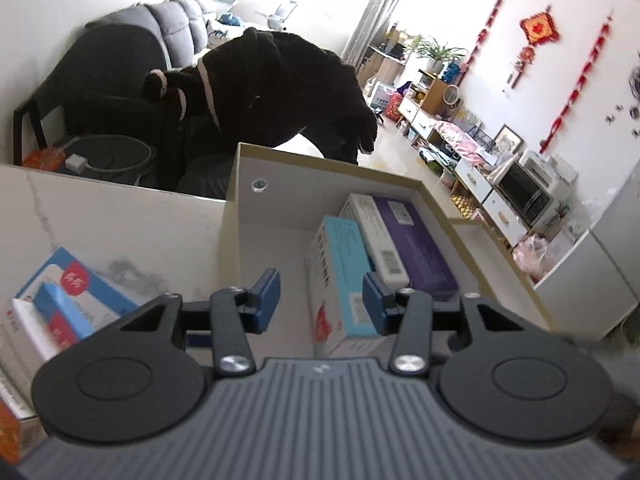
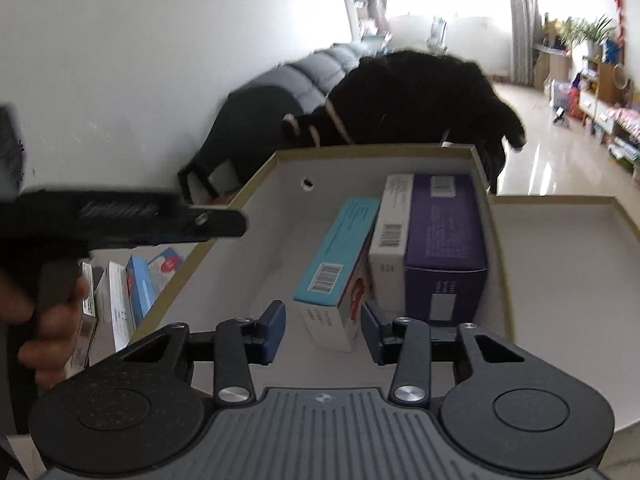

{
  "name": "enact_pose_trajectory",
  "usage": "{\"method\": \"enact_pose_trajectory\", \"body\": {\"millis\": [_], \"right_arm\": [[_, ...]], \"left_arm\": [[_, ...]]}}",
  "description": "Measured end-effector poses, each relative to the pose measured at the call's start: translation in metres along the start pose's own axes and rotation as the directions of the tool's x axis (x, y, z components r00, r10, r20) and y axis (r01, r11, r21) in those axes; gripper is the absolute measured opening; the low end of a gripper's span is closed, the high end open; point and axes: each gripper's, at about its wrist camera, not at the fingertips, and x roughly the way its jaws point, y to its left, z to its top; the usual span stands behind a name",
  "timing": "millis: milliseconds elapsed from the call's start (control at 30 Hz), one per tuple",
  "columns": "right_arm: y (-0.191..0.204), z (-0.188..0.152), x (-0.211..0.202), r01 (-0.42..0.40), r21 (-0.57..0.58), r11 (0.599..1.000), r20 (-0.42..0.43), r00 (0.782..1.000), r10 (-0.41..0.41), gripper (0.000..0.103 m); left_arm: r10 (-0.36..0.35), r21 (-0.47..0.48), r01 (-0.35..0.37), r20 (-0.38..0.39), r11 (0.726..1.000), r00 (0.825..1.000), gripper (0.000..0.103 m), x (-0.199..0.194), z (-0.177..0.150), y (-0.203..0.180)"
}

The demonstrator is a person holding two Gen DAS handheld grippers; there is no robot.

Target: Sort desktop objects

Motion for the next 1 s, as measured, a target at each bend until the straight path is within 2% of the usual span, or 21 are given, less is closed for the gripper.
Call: {"method": "enact_pose_trajectory", "body": {"millis": [133, 267, 500, 600, 1000], "right_arm": [[0.002, 0.015, 0.025, -0.008, -0.01, 1.0, -0.099, 0.995, 0.007, 0.045], [0.004, 0.022, 0.049, -0.005, -0.008, 1.0, -0.198, 0.98, 0.004, 0.044], [0.005, 0.031, 0.08, 0.041, -0.012, 0.999, -0.308, 0.95, -0.043, 0.041], [0.001, 0.035, 0.085, 0.065, -0.015, 0.998, -0.324, 0.944, -0.067, 0.041], [-0.009, 0.047, 0.101, 0.176, -0.016, 0.984, -0.3, 0.938, -0.173, 0.041]], "left_arm": [[0.002, 0.071, -0.003, 0.022, 0.997, 1.0, 0.045, -0.01, -0.014, -0.001], [0.003, 0.088, -0.007, 0.049, 0.996, 0.999, 0.045, -0.015, -0.024, 0.004], [0.01, 0.142, -0.022, 0.089, 0.99, 0.996, 0.049, -0.022, -0.035, 0.004], [-0.001, 0.132, -0.01, 0.088, 0.991, 0.996, 0.055, -0.024, -0.039, 0.008], [-0.026, 0.06, 0.02, 0.1, 0.998, 0.995, 0.06, -0.031, -0.045, 0.025]]}}
